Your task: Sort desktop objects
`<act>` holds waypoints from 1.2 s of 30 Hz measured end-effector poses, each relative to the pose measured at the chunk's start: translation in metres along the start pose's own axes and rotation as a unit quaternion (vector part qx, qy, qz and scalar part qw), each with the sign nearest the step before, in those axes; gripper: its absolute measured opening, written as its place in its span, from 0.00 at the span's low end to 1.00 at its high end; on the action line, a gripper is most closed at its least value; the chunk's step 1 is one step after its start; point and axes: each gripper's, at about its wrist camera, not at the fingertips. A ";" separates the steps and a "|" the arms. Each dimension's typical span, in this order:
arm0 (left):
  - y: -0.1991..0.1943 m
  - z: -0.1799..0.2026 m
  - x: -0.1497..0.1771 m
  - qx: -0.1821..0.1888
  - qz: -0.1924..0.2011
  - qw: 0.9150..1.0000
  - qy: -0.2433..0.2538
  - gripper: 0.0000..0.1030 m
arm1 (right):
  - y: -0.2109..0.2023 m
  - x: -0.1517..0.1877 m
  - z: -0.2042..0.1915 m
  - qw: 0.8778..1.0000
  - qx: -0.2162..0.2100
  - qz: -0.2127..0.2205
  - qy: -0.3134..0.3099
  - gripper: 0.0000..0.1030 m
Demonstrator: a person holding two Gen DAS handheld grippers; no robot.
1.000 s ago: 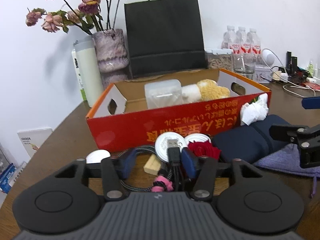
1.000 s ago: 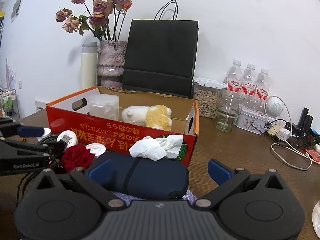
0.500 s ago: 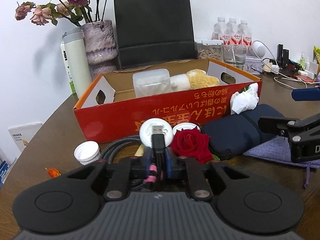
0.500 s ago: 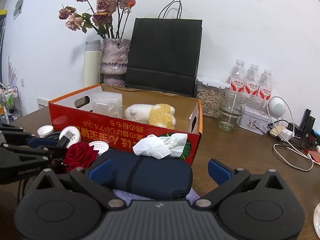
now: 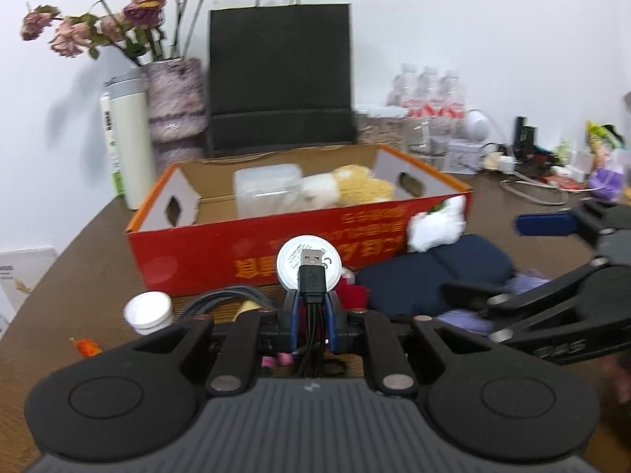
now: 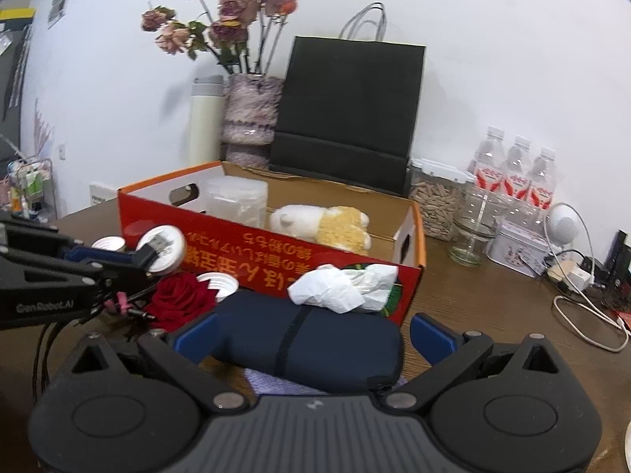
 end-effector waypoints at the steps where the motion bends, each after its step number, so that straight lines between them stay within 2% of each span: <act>1: -0.003 0.003 0.000 0.012 0.003 1.000 0.002 0.13 | 0.000 0.001 -0.003 1.000 -0.004 0.000 -0.007 0.98; 4: -0.009 0.010 -0.001 0.044 0.006 0.999 0.008 0.13 | 0.000 0.005 -0.014 0.999 -0.015 0.005 -0.038 0.94; 7: -0.012 0.016 0.000 0.059 0.009 0.998 0.017 0.13 | -0.003 0.005 -0.020 0.998 -0.017 0.009 -0.057 0.93; 10: -0.013 0.015 0.000 0.062 0.009 0.998 0.013 0.13 | -0.004 0.001 -0.011 0.999 -0.012 0.010 -0.035 0.91; 13: -0.012 0.014 0.000 0.064 0.005 0.998 0.011 0.13 | -0.008 -0.005 0.004 0.999 -0.046 0.008 0.017 0.75; 16: -0.011 0.015 0.001 0.074 0.000 0.997 0.015 0.13 | -0.012 -0.007 0.010 0.996 -0.076 0.018 0.044 0.73; 19: -0.012 0.019 0.003 0.085 0.000 0.996 0.023 0.13 | -0.011 -0.007 0.013 0.993 -0.104 0.010 0.063 0.62; 24: -0.012 0.024 0.005 0.096 0.000 0.995 0.029 0.13 | -0.006 -0.007 0.018 0.986 -0.135 -0.008 0.096 0.55; 26: -0.011 0.022 0.005 0.099 0.001 0.995 0.025 0.13 | -0.004 -0.007 0.023 0.980 -0.153 -0.016 0.122 0.47; 30: -0.009 0.022 0.005 0.102 -0.003 0.995 0.023 0.13 | 0.005 -0.004 0.036 0.966 -0.180 -0.042 0.181 0.44; 34: -0.006 0.020 0.005 0.111 -0.010 0.994 0.010 0.13 | 0.013 0.000 0.043 0.949 -0.207 -0.063 0.228 0.32; 36: -0.005 0.017 0.005 0.116 -0.012 0.993 -0.001 0.13 | 0.015 0.002 0.045 0.944 -0.212 -0.068 0.245 0.30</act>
Point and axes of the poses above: each gripper's, at about its wrist camera, not at the fingertips, and y roughly the way its jaws point, z to its right, x to its underside, and after that the axes turned 6 degrees about y, right-handed
